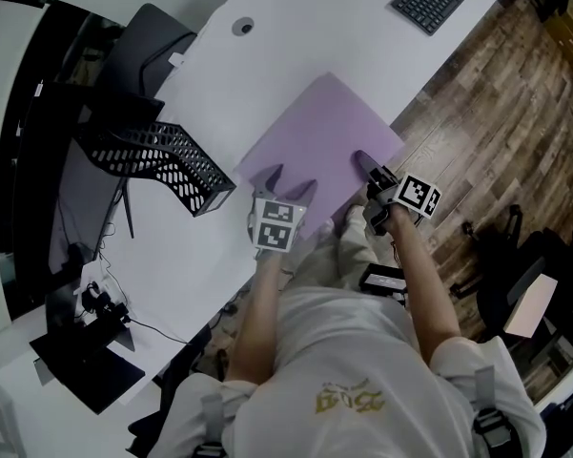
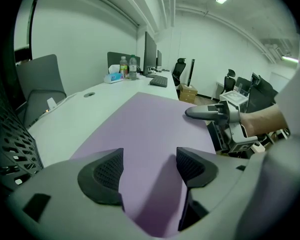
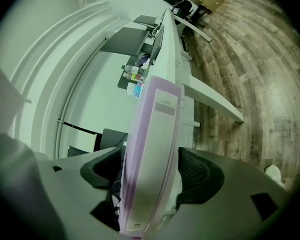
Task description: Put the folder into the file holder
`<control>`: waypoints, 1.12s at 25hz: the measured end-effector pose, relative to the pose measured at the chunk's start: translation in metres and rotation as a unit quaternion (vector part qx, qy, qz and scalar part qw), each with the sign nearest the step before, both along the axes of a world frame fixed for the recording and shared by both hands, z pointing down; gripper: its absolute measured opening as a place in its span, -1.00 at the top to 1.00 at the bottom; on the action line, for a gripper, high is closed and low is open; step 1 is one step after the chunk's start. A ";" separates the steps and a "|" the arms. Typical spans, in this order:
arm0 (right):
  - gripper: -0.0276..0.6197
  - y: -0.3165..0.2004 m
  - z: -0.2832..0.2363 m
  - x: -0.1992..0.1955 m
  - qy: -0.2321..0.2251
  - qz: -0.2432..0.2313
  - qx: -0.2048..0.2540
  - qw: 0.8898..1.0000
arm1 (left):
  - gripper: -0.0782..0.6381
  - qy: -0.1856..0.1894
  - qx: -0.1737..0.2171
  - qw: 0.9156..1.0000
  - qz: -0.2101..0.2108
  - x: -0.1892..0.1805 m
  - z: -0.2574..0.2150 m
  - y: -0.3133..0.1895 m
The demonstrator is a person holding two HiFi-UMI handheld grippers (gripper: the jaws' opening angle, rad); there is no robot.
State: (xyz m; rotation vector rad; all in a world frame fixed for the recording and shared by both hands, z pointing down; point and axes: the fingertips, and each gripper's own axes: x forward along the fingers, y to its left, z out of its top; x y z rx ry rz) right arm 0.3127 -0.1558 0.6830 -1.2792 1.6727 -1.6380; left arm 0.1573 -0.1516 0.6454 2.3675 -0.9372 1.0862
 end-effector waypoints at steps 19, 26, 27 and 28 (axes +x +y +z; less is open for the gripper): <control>0.26 0.009 -0.006 -0.008 -0.055 -0.024 0.011 0.998 | -0.19 -0.001 -0.014 1.000 0.007 0.000 0.000 0.010; 0.33 0.006 -0.021 -0.007 -0.063 -0.041 0.036 0.997 | -0.19 0.013 -0.019 1.000 0.001 0.001 -0.005 0.011; 0.33 0.006 -0.024 -0.007 -0.061 -0.043 0.042 0.996 | -0.19 0.015 -0.019 1.000 0.000 0.001 -0.006 0.011; 0.34 0.005 -0.027 -0.007 -0.059 -0.045 0.048 0.996 | -0.19 0.017 -0.019 1.000 0.000 0.000 -0.007 0.010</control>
